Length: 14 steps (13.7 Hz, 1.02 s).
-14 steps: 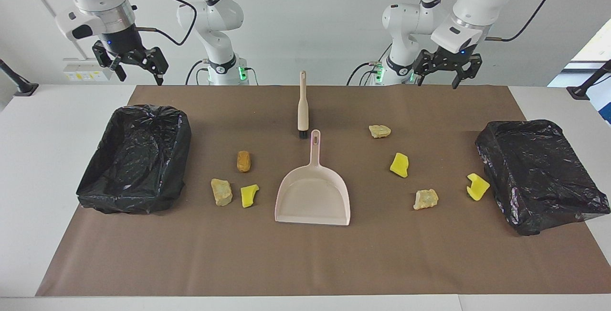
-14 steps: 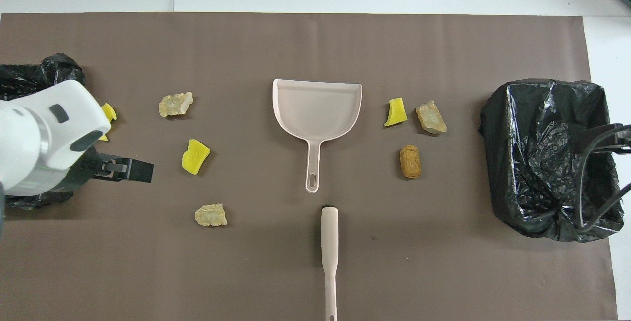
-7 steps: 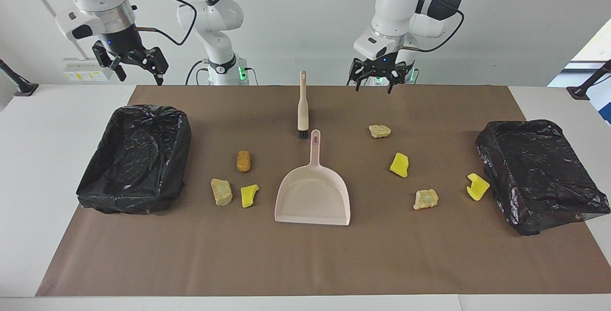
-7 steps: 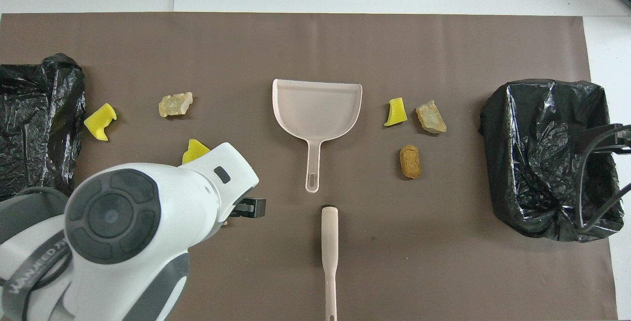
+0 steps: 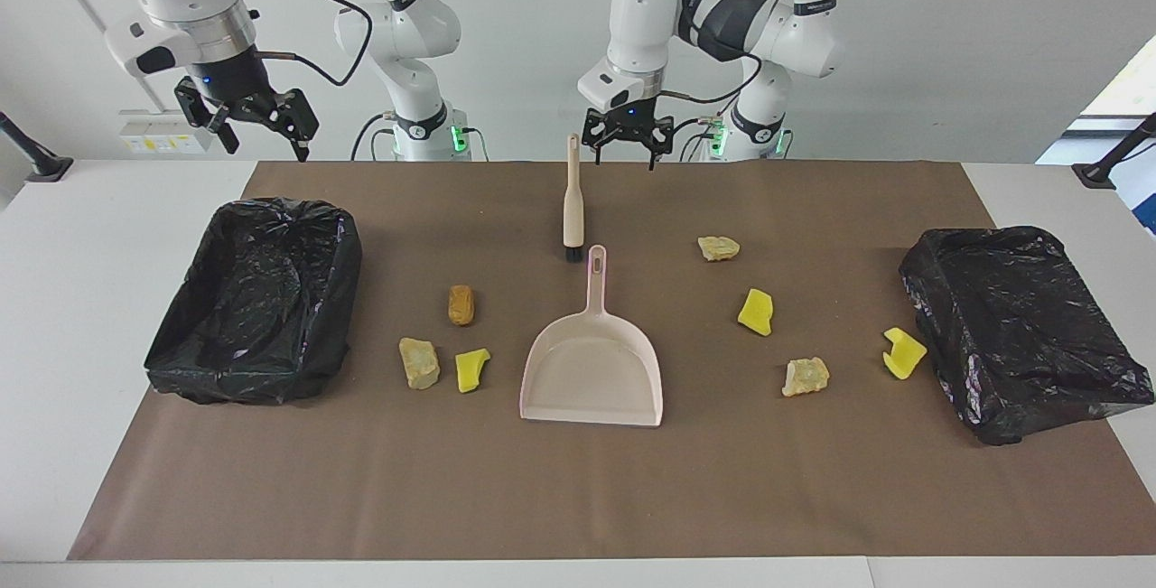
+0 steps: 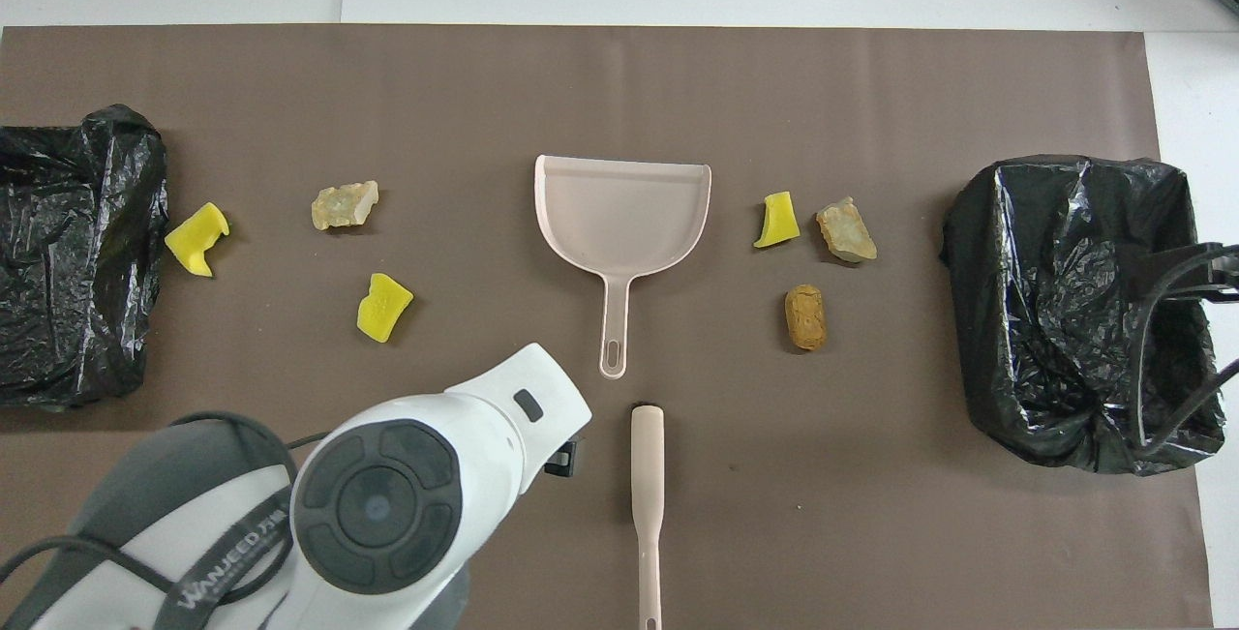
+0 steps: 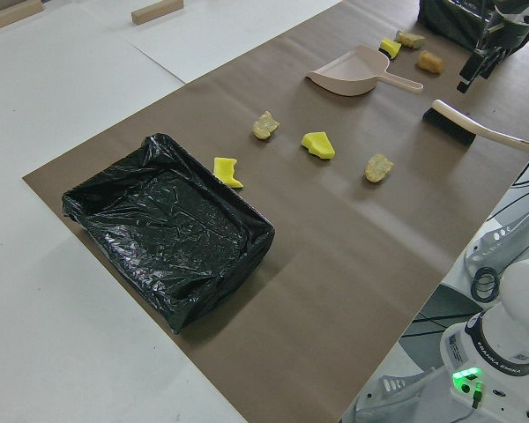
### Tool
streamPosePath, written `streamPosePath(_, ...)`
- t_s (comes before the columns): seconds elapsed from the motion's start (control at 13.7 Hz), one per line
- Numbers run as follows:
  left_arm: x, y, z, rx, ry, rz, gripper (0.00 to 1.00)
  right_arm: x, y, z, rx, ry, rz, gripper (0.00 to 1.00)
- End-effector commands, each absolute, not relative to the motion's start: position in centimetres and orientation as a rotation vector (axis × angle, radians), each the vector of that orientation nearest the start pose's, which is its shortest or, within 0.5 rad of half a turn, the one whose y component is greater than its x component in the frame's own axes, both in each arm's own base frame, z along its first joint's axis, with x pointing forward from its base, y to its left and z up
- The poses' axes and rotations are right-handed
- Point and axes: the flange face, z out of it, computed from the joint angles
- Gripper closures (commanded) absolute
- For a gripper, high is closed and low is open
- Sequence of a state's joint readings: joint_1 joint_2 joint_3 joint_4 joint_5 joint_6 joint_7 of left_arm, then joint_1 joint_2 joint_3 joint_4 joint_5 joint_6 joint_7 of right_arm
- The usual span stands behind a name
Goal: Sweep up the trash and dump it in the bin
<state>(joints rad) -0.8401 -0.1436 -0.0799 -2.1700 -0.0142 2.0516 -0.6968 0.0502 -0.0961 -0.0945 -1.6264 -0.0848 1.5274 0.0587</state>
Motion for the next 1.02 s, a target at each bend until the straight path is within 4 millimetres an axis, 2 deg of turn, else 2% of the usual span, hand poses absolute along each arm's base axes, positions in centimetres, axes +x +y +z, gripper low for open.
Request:
streamPosePath(0.0,27.5,-42.6,42.0,-3.138,0.370,-0.014,0.00,51.6,-3.5,64.9,-3.200,0.156,-0.004,0.00)
streamPosePath(0.15,25.4,-43.8,40.2,-3.148,0.404,-0.029,0.00,51.6,-3.5,64.9,-3.200,0.156,-0.004,0.00)
streamPosePath(0.37,23.3,-45.3,38.1,-3.122,0.481,-0.005,0.00,51.5,-3.2,64.9,-3.210,0.141,0.000,0.00)
streamPosePath(0.51,22.1,-45.7,36.6,-3.102,0.519,0.012,0.00,51.7,-2.1,65.0,-3.197,0.089,-0.022,0.00)
streamPosePath(0.66,19.8,-46.8,33.2,-3.049,0.584,0.060,0.00,52.3,-0.9,65.0,-3.154,0.087,-0.073,0.00)
streamPosePath(0.73,19.5,-47.0,32.7,-3.046,0.596,0.062,0.00,52.9,-0.8,64.2,-3.149,0.096,-0.063,0.00)
streamPosePath(0.88,19.5,-47.1,32.7,-3.035,0.602,0.061,0.00,54.4,0.8,63.1,-3.124,0.111,-0.095,0.00)
streamPosePath(0.95,19.5,-47.1,32.6,-3.035,0.602,0.062,0.07,55.1,1.4,62.4,-3.103,0.140,-0.104,0.00)
